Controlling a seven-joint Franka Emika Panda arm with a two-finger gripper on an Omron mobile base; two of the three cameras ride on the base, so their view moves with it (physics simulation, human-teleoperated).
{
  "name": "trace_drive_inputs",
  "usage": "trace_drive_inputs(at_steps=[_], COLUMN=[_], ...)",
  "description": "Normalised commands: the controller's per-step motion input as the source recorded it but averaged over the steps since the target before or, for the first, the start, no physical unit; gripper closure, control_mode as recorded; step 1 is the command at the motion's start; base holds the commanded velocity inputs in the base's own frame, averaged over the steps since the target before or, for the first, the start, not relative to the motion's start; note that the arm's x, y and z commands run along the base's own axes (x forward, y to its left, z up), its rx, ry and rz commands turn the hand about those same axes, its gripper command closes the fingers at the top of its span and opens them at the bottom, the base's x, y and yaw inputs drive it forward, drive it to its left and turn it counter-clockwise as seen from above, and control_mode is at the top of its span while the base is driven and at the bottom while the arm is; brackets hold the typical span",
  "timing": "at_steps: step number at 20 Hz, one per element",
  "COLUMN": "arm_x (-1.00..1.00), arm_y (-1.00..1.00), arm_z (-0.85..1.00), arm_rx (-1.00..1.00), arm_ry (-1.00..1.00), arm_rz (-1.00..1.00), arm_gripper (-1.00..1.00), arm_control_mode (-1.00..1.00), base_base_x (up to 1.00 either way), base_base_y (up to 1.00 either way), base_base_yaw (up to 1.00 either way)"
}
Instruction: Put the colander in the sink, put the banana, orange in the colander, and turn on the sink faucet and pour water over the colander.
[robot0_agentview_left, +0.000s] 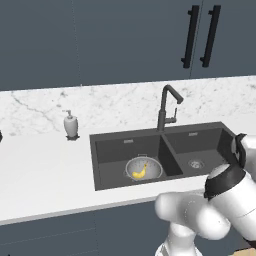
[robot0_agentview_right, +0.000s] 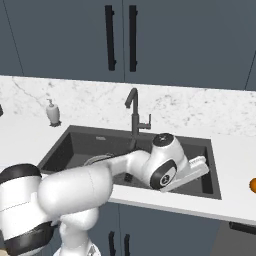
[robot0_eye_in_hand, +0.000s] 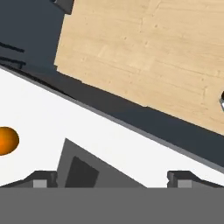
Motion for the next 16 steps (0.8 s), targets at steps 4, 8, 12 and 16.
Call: trace_drive_inputs(at_steps=[4, 8, 12, 16], arm_x=[0.01, 0.11, 0.14, 0.13], arm_y=[-0.99, -0.69, -0.39, -0.27], arm_z=[0.14, 0.07, 0.0, 0.0], arm_rx=[0.25, 0.18, 0.07, 0.0], arm_ry=[-0.09, -0.13, -0.11, -0.06], arm_rz=[-0.06, -0.02, 0.0, -0.01], arm_gripper=[-1.0, -1.0, -1.0, -1.0], arm_control_mode=[-1.0, -1.0, -1.0, -1.0], base_base_x=[0.0, 0.0, 0.0, 0.0], base_base_y=[0.0, 0.0, 0.0, 0.0], base_base_yaw=[0.0, 0.0, 0.0, 0.0])
